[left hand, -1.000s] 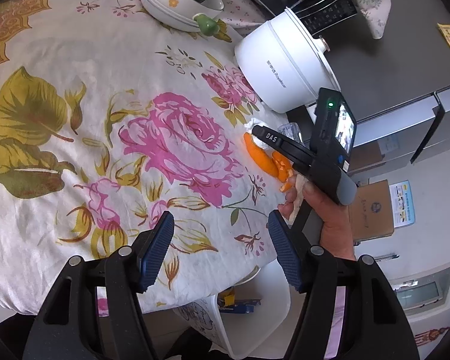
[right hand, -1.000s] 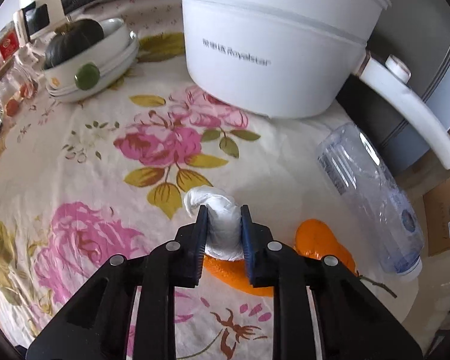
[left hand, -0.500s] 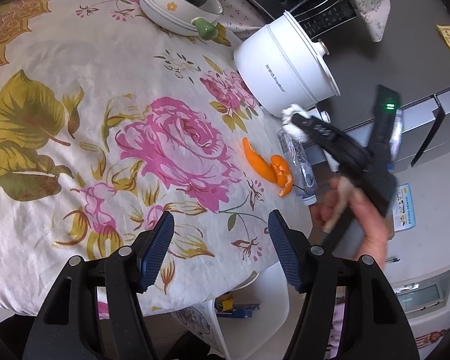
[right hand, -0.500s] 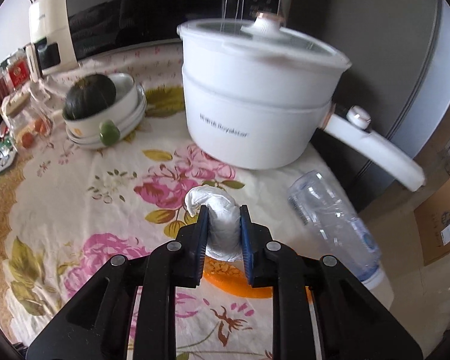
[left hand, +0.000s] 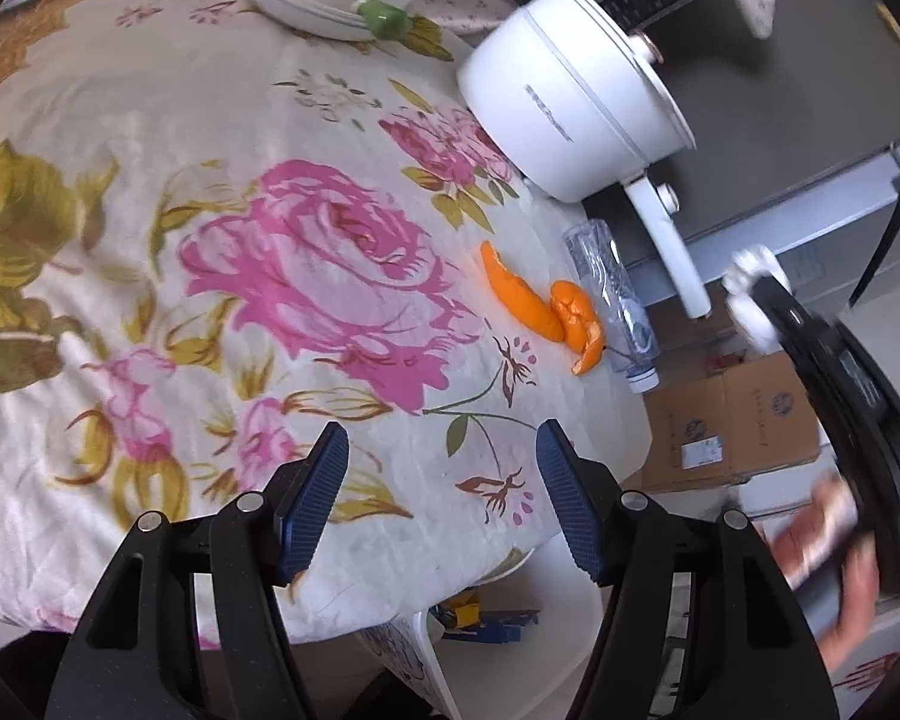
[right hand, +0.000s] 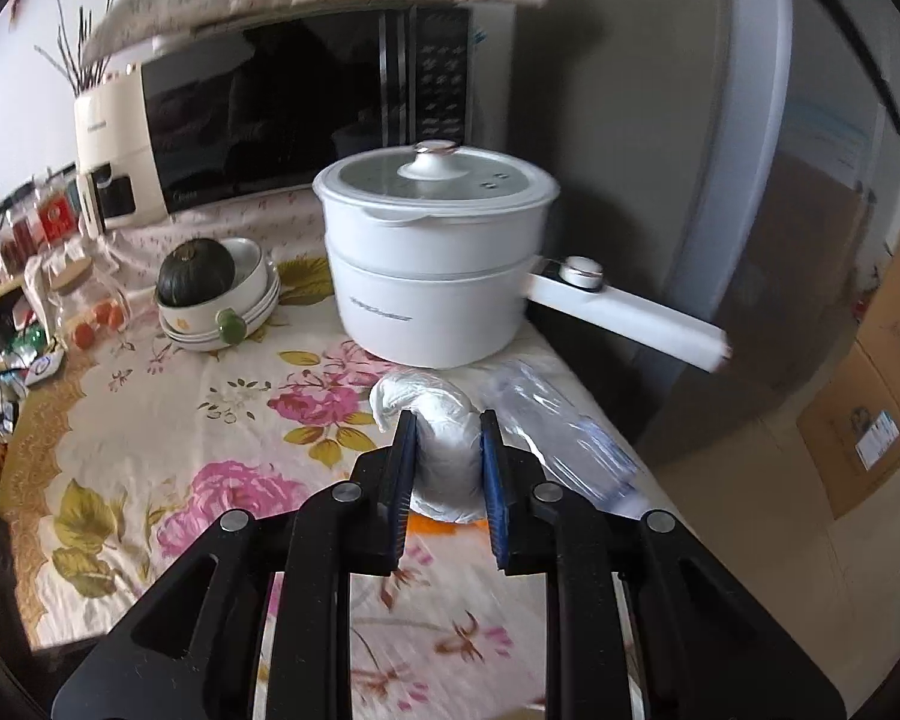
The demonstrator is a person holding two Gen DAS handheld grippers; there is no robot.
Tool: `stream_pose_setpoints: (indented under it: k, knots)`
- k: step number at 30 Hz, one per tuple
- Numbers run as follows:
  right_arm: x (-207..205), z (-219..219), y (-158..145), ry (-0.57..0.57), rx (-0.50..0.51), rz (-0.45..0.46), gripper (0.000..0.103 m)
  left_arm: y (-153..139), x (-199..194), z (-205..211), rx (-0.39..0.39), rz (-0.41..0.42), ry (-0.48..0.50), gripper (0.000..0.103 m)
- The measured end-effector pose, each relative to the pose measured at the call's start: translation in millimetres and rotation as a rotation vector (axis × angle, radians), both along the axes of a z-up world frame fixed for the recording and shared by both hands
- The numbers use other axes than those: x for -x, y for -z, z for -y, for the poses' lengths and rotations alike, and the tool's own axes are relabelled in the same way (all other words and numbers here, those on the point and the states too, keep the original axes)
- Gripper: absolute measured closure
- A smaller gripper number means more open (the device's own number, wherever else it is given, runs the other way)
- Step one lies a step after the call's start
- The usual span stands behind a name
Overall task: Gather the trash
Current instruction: 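Lift the tissue with the right tool while the left tool grasps an orange peel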
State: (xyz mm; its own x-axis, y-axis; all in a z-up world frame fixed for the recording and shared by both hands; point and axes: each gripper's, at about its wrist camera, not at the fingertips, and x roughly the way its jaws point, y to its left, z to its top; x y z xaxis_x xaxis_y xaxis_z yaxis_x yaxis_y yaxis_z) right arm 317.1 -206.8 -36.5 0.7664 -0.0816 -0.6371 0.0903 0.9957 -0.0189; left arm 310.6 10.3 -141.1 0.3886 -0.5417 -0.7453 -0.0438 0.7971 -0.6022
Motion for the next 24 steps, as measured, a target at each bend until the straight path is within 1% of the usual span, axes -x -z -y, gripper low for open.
stream_pose_setpoints:
  k: [3,6,11,14,18,21,24]
  knots:
    - [29.6,18.7,7.5,0.039,-0.025,0.016,0.083,1.5,-3.7,18.7,-0.028,0.014,0.025,0.039]
    - [58.5,36.2,19.2,0.075,-0.034,0.009,0.083,5.2,-10.2,34.4,-0.04,0.017,0.031,0.039]
    - [93.7,63.9,37.2,0.121,-0.087,-0.008,0.083,6.2,-25.5,55.3,-0.029,0.063,0.005,0.039]
    - [104.9,76.5,44.9,0.148,-0.098,-0.001,0.083,8.9,-34.7,63.8,-0.011,0.073,-0.023,0.039]
    - [110.6,93.2,54.4,0.172,-0.149,-0.01,0.083,19.6,-50.8,76.2,0.009,0.032,-0.06,0.039]
    - [116.0,102.9,61.9,0.185,-0.187,-0.018,0.083,24.8,-62.5,84.9,-0.009,0.027,-0.083,0.04]
    - [117.1,110.6,70.4,0.198,-0.225,-0.047,0.082,28.7,-79.4,98.9,-0.058,0.054,-0.089,0.042]
